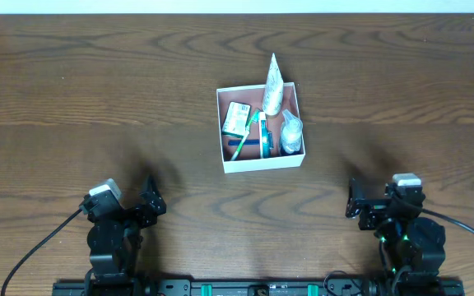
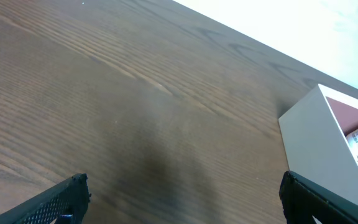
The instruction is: Pack container
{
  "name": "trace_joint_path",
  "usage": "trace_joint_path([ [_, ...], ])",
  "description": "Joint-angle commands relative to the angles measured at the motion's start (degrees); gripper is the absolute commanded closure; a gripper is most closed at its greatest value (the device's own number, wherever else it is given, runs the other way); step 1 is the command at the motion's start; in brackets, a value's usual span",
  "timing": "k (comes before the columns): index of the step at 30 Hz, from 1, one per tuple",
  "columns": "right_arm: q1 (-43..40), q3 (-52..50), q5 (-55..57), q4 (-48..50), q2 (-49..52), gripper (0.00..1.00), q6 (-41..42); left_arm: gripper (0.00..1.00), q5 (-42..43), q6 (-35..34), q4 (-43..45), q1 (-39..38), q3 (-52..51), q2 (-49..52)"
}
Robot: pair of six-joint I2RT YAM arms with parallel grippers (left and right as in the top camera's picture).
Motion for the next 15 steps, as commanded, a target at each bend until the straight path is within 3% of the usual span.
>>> trace_joint_path([
  [1,-0.55,-1.38,-0.66,0.04,-2.64,0.01,-0.52,0.02,-0.11,-0.55,-0.17,-0.22,-1.18,-0.42],
  [15,-0.52,-5.27,-0.61,1.77,-5.92,0.01,-0.52,0.02,-0.11,-0.55,-0.17,-0.22,-1.18,-0.42],
])
